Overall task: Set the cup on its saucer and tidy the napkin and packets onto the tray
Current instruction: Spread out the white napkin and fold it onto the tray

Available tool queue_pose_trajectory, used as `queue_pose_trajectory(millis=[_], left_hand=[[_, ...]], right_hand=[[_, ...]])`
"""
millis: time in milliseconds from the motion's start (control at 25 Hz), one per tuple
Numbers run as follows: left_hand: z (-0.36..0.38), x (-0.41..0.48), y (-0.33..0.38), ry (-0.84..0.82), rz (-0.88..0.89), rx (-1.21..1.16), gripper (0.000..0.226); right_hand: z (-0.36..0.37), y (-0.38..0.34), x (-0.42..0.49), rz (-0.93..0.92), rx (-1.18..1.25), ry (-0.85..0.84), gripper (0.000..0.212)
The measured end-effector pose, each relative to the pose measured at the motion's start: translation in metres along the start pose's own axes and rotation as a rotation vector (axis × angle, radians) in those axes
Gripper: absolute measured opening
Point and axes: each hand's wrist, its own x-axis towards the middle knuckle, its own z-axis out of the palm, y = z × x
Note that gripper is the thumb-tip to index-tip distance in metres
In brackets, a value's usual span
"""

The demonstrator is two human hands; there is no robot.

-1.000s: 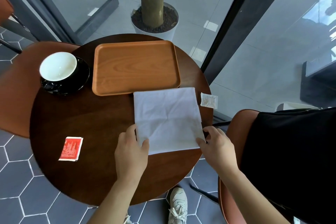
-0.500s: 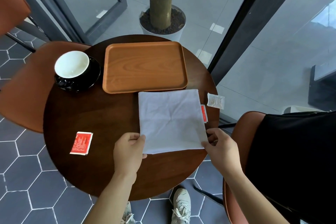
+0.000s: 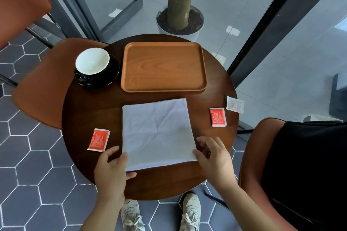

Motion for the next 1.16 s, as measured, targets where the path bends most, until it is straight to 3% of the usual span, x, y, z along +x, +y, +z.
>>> queue_pose_trajectory(millis=[200,320,400,600,680,840,1000,1080,1160], left_hand=[[-0.011,-0.006,0.000,-0.189,0.040,-0.018,0.035],[-0.014,-0.008,0.006,-0.183,-0.044,-0.187,0.020],[-0.017,-0.009,0.013,-0.205,-0.111,-0.297,0.015],[-0.042,-0.006,0.018,-0.323,-0.097,-0.395,0.025],[-0.051,-0.006,0.017,-0.386,0.013,-0.299,0.039],[-0.059,-0.007,0.017,-0.334,0.239,0.121,0.052],[-0.064,-0.003,0.023,-0.282,0.553,0.319,0.031],[-0.064,-0.001,0.028,-0.315,0.608,0.371,0.014],[-0.061,0.003,0.035,-0.353,0.622,0.397,0.017]], right_hand=[[0.017,0.005,-0.019,-0.484,-0.364,-0.074,0.047],[0.024,0.004,-0.017,-0.551,-0.464,-0.073,0.051],[0.026,0.001,-0.012,-0.607,-0.448,0.006,0.034],[0.011,-0.003,-0.001,-0.755,-0.362,0.129,0.022],[0.006,-0.006,-0.001,-0.748,-0.327,0.122,0.018],[0.000,-0.017,0.001,-0.692,-0.205,0.116,0.019],[-0.008,-0.029,0.004,-0.442,-0.007,0.081,0.006],[-0.010,-0.035,0.007,-0.297,0.071,0.072,0.014],[-0.010,-0.040,0.014,-0.268,0.080,0.085,0.014]])
